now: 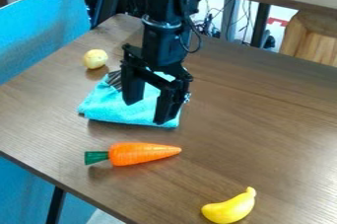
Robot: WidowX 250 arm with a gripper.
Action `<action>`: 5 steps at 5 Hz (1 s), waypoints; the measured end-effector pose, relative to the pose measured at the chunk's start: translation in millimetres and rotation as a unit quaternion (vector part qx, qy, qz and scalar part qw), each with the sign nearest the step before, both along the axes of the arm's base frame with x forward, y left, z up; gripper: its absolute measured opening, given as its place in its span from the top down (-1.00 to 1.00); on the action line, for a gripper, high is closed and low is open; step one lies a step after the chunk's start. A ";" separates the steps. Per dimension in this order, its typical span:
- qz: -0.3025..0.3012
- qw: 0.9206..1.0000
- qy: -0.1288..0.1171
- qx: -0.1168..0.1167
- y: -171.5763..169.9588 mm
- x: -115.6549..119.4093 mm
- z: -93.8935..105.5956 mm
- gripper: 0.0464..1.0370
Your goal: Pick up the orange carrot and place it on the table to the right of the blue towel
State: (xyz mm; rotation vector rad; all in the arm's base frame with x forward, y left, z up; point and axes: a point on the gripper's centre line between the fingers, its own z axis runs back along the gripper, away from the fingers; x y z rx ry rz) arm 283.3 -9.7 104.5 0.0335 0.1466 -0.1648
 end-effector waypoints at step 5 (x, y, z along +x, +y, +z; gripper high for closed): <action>-0.216 0.976 0.013 0.027 -2.1 -2.4 -32.6 -0.93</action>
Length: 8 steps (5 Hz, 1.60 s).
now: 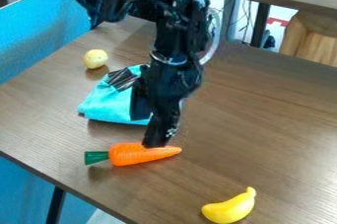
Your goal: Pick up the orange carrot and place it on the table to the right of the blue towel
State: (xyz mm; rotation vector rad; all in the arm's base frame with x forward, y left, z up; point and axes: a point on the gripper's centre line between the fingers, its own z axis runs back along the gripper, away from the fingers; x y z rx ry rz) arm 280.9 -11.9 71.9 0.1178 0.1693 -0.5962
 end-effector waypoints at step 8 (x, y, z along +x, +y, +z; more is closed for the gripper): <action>0.042 0.993 0.103 0.028 14.6 -3.2 -56.3 -0.36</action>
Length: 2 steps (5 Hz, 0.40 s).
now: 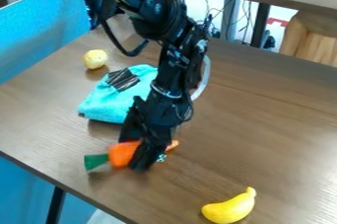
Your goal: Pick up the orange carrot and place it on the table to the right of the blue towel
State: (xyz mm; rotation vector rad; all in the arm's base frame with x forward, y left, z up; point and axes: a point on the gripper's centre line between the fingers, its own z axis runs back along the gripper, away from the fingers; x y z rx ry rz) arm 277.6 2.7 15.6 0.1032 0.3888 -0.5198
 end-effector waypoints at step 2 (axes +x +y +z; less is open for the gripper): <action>0.048 0.999 -0.017 -0.001 -2.9 -6.9 3.7 -0.10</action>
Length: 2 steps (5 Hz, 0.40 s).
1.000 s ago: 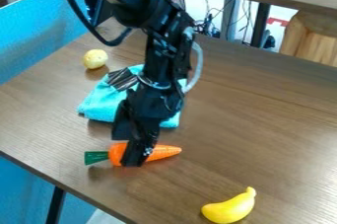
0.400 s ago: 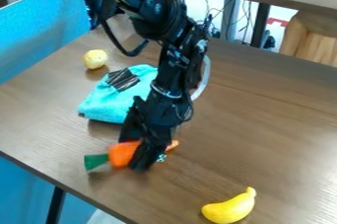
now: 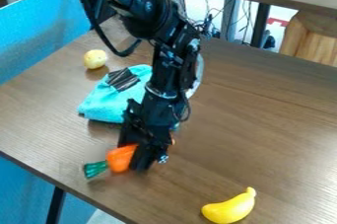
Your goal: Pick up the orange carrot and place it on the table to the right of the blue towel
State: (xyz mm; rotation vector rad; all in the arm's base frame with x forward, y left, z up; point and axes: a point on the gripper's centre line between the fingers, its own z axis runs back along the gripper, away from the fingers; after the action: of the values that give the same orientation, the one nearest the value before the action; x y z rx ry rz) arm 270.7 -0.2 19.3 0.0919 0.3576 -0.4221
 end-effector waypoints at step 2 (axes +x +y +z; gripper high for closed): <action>0.056 0.995 -0.081 -0.032 -40.0 33.5 50.1 -0.10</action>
State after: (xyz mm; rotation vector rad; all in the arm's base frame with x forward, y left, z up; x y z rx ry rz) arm 304.2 -40.2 69.4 0.0424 0.1877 -0.3132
